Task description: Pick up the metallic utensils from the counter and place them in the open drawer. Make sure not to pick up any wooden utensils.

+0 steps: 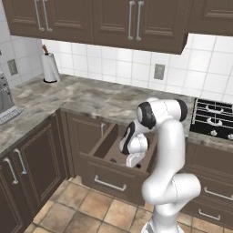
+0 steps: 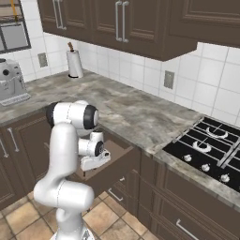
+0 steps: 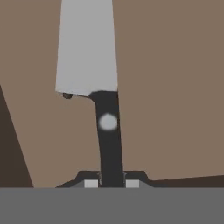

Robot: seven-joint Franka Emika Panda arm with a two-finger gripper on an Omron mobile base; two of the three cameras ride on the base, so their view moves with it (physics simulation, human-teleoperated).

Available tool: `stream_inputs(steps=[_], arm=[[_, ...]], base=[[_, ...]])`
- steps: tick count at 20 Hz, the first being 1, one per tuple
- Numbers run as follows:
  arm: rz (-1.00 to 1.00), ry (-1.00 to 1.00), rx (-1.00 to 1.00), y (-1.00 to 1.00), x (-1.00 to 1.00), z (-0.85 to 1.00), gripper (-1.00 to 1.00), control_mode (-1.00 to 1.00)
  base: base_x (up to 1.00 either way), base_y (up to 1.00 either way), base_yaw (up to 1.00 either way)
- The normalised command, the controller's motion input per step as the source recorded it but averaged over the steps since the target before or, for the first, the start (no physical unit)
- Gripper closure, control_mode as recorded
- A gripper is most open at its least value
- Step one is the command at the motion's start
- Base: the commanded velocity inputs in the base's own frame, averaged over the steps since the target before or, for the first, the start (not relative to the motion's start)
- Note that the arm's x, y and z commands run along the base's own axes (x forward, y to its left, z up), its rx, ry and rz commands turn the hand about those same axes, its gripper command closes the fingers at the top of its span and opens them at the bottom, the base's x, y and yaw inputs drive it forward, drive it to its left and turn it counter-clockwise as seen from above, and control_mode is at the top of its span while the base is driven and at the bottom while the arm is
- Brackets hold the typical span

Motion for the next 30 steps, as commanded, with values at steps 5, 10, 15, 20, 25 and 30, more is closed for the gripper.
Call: stream_inputs(steps=[5, 10, 15, 20, 25, 30], arm=[[0.00, 0.00, 0.00, 0.00, 0.00, -0.33, 1.00, -1.00], [0.00, 0.00, 0.00, 0.03, 0.00, -0.27, -1.00, -1.00], [0.00, -0.01, 0.00, 0.00, 0.00, -0.01, -1.00, -1.00], [-0.09, -0.27, 0.01, -0.07, -0.16, 0.42, -1.00, -1.00], [-0.26, -0.43, 0.02, -0.04, -0.26, 0.83, -1.00, -1.00], [-0.44, -0.28, 0.03, 0.01, -0.39, 0.88, -1.00, -1.00]], base=[[0.00, 0.00, 0.00], [0.00, 0.00, 0.00], [0.00, 0.00, 0.00], [0.00, 0.00, 0.00], [0.00, 0.00, 0.00], [0.00, 0.00, 0.00]])
